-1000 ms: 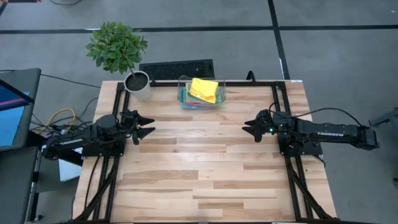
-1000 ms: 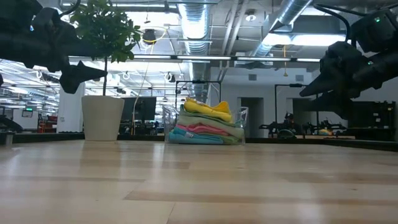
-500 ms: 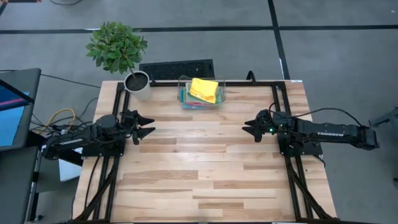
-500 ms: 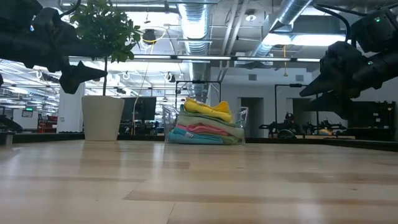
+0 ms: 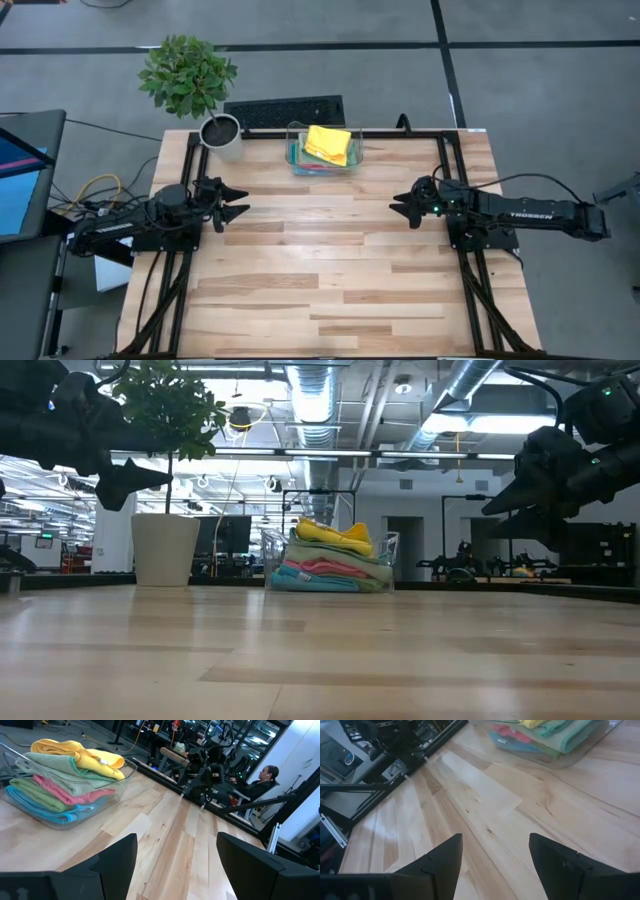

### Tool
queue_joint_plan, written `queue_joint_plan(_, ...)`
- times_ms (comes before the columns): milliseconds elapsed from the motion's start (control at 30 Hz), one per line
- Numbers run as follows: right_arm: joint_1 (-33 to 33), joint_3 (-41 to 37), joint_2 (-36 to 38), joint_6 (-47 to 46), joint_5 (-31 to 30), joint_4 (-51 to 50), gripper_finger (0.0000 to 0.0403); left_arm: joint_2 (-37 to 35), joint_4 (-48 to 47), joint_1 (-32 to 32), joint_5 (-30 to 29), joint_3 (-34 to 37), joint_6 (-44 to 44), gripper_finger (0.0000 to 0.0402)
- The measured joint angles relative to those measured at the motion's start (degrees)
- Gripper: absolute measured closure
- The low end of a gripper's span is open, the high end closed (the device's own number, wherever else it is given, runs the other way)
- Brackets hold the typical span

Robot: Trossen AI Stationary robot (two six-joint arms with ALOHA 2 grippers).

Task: Fold microfiber towels
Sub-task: Return to Home Position

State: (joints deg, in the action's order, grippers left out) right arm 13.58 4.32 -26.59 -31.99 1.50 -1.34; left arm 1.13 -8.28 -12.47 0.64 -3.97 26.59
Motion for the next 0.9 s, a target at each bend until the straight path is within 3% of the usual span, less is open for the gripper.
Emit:
queue_joint_plan(333,0.0,0.0,0.0,0.0,0.0,0.0,0.0148,0.0,0.0,0.2,0.0,0.0,0.0,0.0136)
queue_joint_plan(567,0.0,0.0,0.0,0.0,0.0,0.0,0.0148,0.0,-0.1,6.6,-2.1,0.0,0.0,0.0136)
queue_joint_plan(900,0.0,0.0,0.0,0.0,0.0,0.0,0.0148,0.0,-0.1,7.3,-2.4,0.0,0.0,0.0136)
